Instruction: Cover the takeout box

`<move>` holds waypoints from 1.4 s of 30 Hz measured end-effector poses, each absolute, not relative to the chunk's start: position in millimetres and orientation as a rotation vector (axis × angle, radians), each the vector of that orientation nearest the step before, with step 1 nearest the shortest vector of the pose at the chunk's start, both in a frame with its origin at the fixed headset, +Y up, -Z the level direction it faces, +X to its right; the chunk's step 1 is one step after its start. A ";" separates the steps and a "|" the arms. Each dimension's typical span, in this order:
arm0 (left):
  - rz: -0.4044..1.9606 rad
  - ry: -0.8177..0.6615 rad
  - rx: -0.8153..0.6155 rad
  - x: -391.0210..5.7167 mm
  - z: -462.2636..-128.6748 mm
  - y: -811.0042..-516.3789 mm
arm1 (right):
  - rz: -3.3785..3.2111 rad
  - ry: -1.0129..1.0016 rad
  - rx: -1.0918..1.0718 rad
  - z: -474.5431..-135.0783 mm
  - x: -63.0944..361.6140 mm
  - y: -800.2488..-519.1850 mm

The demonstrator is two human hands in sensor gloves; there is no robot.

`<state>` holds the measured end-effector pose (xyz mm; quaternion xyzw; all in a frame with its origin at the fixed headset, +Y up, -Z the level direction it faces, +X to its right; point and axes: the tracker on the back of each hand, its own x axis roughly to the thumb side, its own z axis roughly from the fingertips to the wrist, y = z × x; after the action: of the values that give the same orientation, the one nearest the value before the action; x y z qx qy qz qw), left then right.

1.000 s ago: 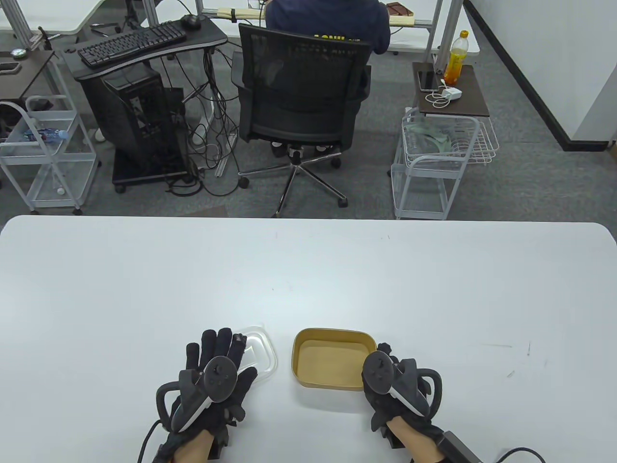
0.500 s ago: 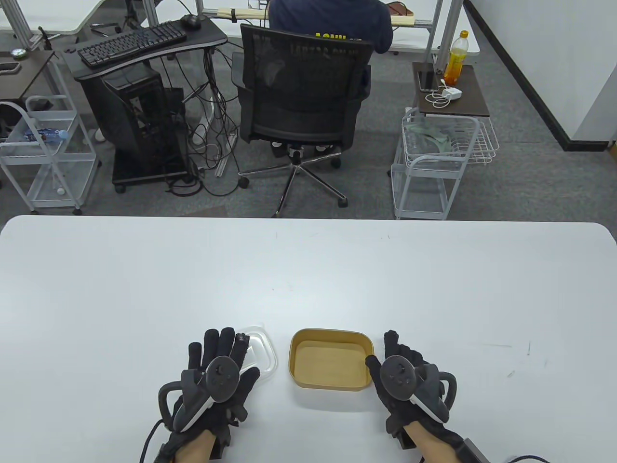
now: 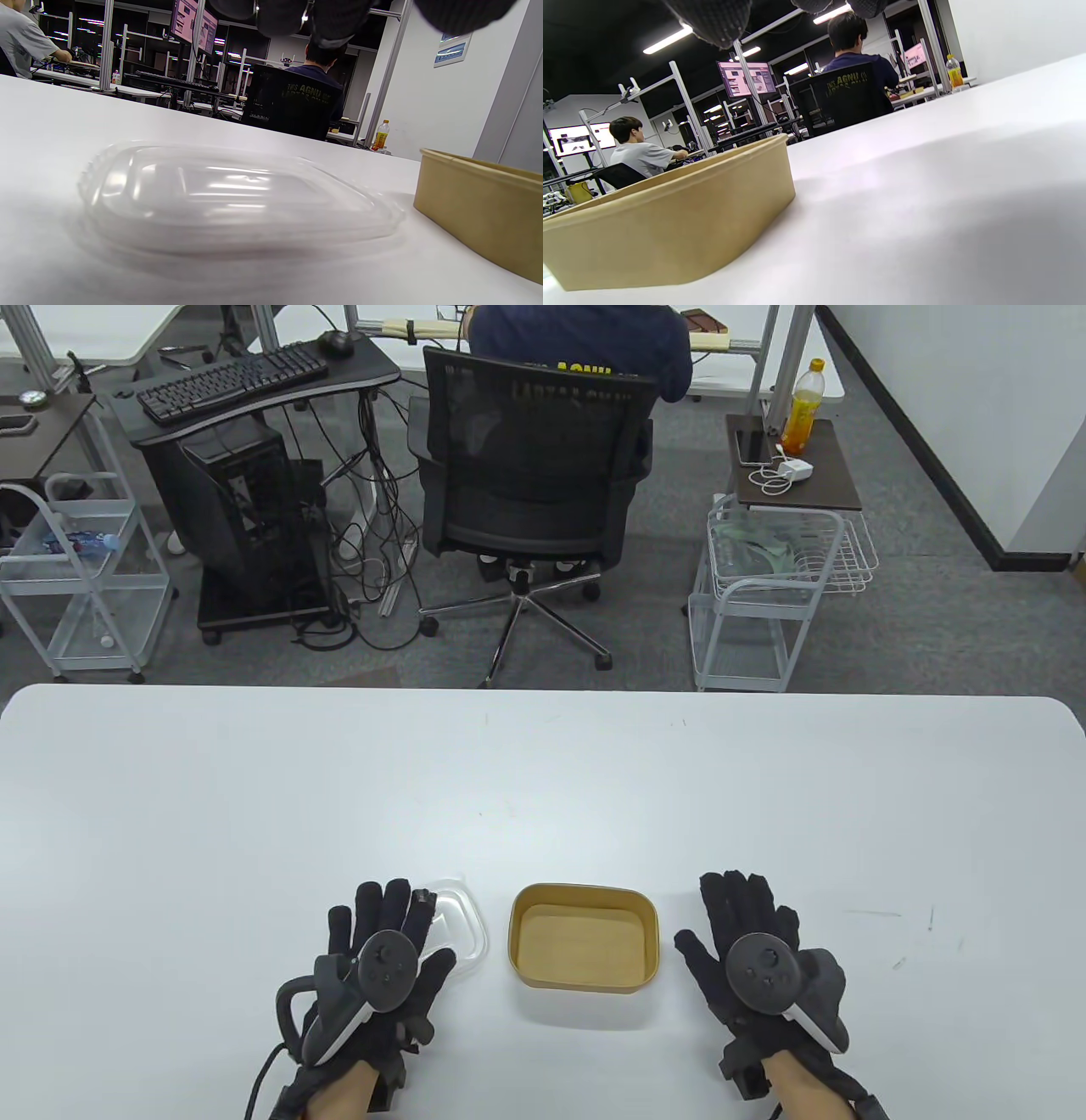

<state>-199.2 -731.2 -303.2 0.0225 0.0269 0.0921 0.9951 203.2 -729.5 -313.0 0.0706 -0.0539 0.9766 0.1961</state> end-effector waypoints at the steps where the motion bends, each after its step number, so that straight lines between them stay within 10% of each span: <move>1: 0.183 0.061 0.047 -200.4 -303.5 -731.3 | 2.728 -0.148 0.193 -313.4 204.0 -730.3; 23: 0.171 0.584 -0.073 -276.2 -308.2 -745.5 | 2.689 -0.150 0.173 -314.7 210.2 -731.3; 42: 0.095 0.688 -0.230 -265.1 -326.9 -764.7 | 2.702 -0.129 0.158 -314.1 211.1 -731.8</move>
<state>-265.1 -764.7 -326.9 -0.1122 0.3364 0.0467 0.9339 211.1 -731.8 -314.1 0.0569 -0.0467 0.9740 0.2145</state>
